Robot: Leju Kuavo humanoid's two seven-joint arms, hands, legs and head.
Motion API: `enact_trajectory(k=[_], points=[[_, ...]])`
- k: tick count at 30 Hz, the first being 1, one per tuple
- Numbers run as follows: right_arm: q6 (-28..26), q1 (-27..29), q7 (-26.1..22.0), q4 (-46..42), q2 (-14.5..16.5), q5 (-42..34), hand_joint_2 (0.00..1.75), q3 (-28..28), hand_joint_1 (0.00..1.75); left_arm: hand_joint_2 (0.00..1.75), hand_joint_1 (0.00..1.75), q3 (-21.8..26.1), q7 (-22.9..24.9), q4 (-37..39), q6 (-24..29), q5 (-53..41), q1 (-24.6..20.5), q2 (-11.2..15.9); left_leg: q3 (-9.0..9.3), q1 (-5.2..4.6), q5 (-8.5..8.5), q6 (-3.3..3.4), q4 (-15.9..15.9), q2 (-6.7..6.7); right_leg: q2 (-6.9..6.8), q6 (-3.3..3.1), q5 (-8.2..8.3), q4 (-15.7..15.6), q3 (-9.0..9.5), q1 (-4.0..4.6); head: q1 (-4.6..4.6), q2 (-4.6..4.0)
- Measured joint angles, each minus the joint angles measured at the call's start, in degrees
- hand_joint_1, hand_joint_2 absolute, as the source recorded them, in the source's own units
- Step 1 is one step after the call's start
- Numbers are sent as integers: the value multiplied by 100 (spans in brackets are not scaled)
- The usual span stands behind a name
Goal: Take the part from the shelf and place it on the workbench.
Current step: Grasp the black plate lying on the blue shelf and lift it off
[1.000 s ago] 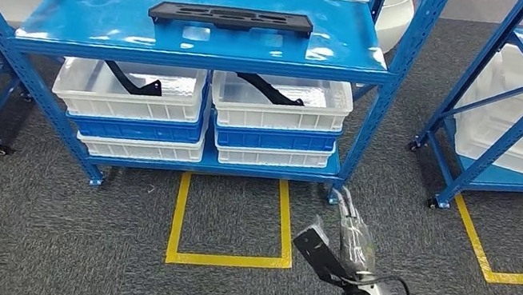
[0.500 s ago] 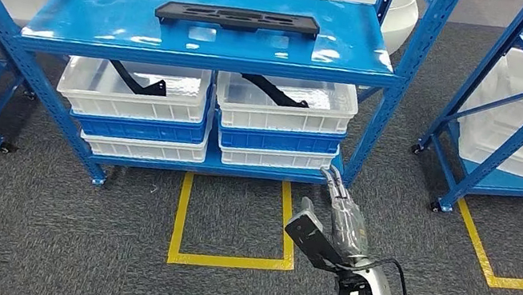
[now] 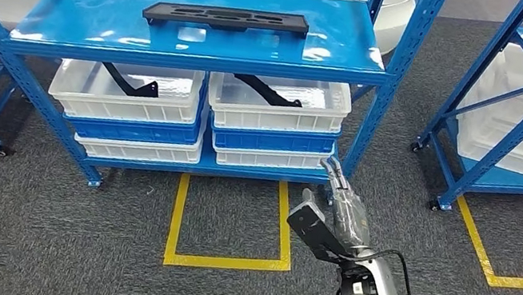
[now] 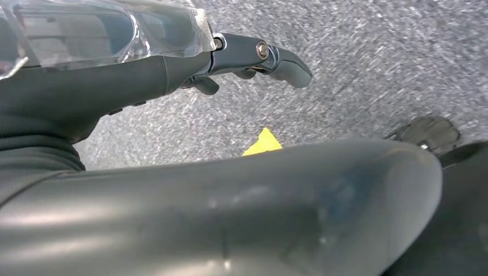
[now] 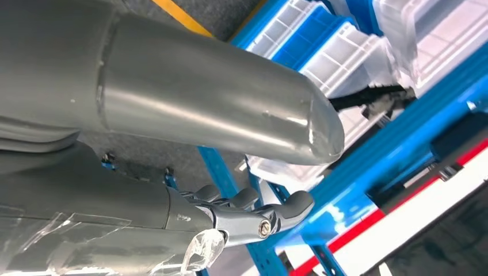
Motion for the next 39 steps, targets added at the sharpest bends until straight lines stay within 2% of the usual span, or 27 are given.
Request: enact_trajectory(k=[2, 4, 5, 6, 8, 9, 10, 11, 12, 13, 14, 15, 16, 18, 22, 25, 26, 27, 28, 29, 30, 31, 32, 34, 36, 37, 39], points=[[3, -23, -7, -1, -3, -36, 0, 6, 0, 0, 0, 1, 1, 1, -1, -1, -9, -2, 60, -43, 1, 61, -165, 8, -18, 70, -20, -27, 20, -8, 1, 0], [1, -33, -19, -6, -10, -56, 0, 15, 0, 0, 0, 2, 3, 2, -1, -1, -8, -4, 146, -26, 36, 90, -280, -2, -34, 140, -42, -49, 53, -7, 6, 0], [-2, -39, -29, -10, -15, -58, 0, 21, 0, 0, 0, 3, 4, 2, 0, -1, -7, -4, 209, -10, 61, 100, -353, -5, -32, 167, -93, 37, 33, -2, 13, 0], [-4, -44, -39, -13, -24, -58, 0, 27, 0, 0, 0, 4, 4, 2, 0, -1, -8, -5, 274, 6, 79, 108, -416, -5, -29, 192, -194, 250, -56, 3, 23, 0], [-4, -39, -48, -12, -42, -62, 0, 43, 0, 0, 0, 7, 4, 2, 0, -2, -13, -8, 345, 0, 56, 140, -444, -4, -17, 230, -467, 974, -438, -9, 40, 0], [-3, -30, -48, -10, -51, -64, 0, 54, 0, 0, 0, 9, 5, 2, 0, -3, -11, -9, 373, -6, 32, 152, -441, -11, -14, 249, -553, 1315, -653, -11, 45, 0], [-2, -20, -46, -8, -58, -65, 0, 67, 0, 0, 0, 12, 7, 3, 0, -3, -4, -9, 406, -9, 0, 159, -438, -21, -13, 265, -534, 1483, -798, -17, 46, 0], [-1, -12, -46, -7, -65, -65, 0, 79, 0, 0, 0, 16, 9, 3, -1, -4, 5, -9, 447, -9, -37, 157, -433, -33, -13, 278, -403, 1433, -839, -24, 46, 0], [0, -10, -46, -7, -73, -66, 0, 88, 0, 0, 0, 22, 11, 4, -1, -4, 18, -9, 498, -8, -81, 147, -426, -45, -14, 286, -172, 1151, -759, -33, 46, 0], [1, -12, -46, -6, -84, -66, 0, 92, 0, 0, 0, 32, 13, 5, -2, -5, 27, -9, 549, -7, -132, 129, -418, -53, -17, 288, 95, 722, -600, -45, 47, 0], [5, -19, -46, -5, -93, -67, 0, 94, 0, 0, 0, 43, 14, 6, -2, -5, 29, -10, 586, -18, -188, 102, -406, -58, -17, 276, 273, 322, -431, -43, 46, 0], [9, -27, -46, -5, -99, -67, 0, 96, 0, 0, 0, 53, 20, 7, -1, -6, 26, -10, 610, -29, -237, 74, -394, -58, -12, 247, 377, 29, -303, -42, 45, 0], [13, -32, -46, -5, -103, -68, 0, 97, 0, 0, 0, 60, 25, 8, -1, -6, 22, -11, 618, -40, -271, 51, -387, -57, -6, 217, 398, -122, -236, -38, 43, 0], [16, -38, -46, -6, -103, -69, 0, 100, 0, 0, 0, 63, 35, 8, 0, -7, 14, -11, 619, -49, -296, 32, -381, -54, 6, 176, 367, -143, -222, -36, 39, 0], [17, -38, -46, -7, -103, -69, 0, 101, 0, 0, 0, 63, 36, 8, -1, -7, 12, -11, 620, -47, -296, 29, -382, -54, 6, 171, 362, -140, -223, -32, 40, 0], [42, -47, -47, -8, -102, -69, 0, 112, 0, 0, 0, 77, 56, 8, -4, -9, 8, -10, 636, -32, -363, -37, -347, -46, 10, 86, 308, -142, -198, -9, 37, 0], [65, -56, -47, -10, -100, -69, 0, 116, 0, 0, 0, 86, 65, 8, -8, -10, 10, -10, 411, -5, -542, -100, 92, -43, 14, 35, 263, -150, -155, -17, 26, 0], [87, -63, -46, -13, -97, -69, 0, 125, 0, 0, 0, 93, 67, 9, -13, -11, 19, -10, 119, 31, -607, -159, 519, -39, 20, 17, 200, -158, -73, -36, 15, 0], [109, -71, -44, -15, -95, -69, 0, 136, 0, 0, 0, 99, 70, 9, -17, -12, 27, -10, -116, 68, -562, -210, 779, -36, 25, 7, 123, -166, 30, -56, 4, 0], [127, -71, -42, -15, -92, -69, 0, 146, 0, 0, 0, 103, 70, 10, -17, -12, 36, -9, -296, 102, -413, -235, 858, -36, 31, 21, 42, -167, 127, -69, -3, 0], [133, -71, -39, -15, -90, -69, 0, 155, 0, 0, 0, 104, 70, 10, -17, -12, 42, -8, -224, 105, -129, -220, 475, -36, 35, 61, -28, -167, 216, -66, -3, 0], [135, -75, -35, -15, -87, -68, 0, 159, 0, 0, 0, 105, 70, 10, -17, -12, 38, -6, -81, 90, 37, -184, 100, -37, 37, 98, -77, -172, 268, -58, -3, 0], [135, -80, -33, -17, -84, -68, 0, 162, 0, 0, 0, 105, 70, 10, -17, -12, 33, -5, 6, 70, 87, -142, -111, -39, 39, 135, -117, -185, 303, -51, -1, 0], [135, -82, -25, -24, -79, -66, 0, 172, 0, 0, 0, 105, 70, 10, -21, -13, 30, -5, 72, 46, 26, -45, -213, -48, 41, 216, -135, -167, 350, -46, 3, 0], [133, -80, -15, -31, -80, -62, 0, 183, 0, 0, 0, 107, 69, 10, -24, -14, 37, -4, 164, 53, -13, 45, -244, -59, 32, 270, -172, -39, 353, -64, 10, 0], [132, -82, -10, -39, -80, -59, 0, 187, 0, 0, 0, 107, 69, 10, -24, -14, 36, -4, 221, 54, -32, 86, -251, -62, 29, 282, -265, 149, 275, -71, 14, 0], [128, -79, -4, -52, -81, -37, 0, 195, 0, 0, 0, 107, 67, 10, -14, -15, 26, -3, 307, 46, -83, 146, -256, -62, 28, 300, -569, 867, -115, -68, 20, 0]])
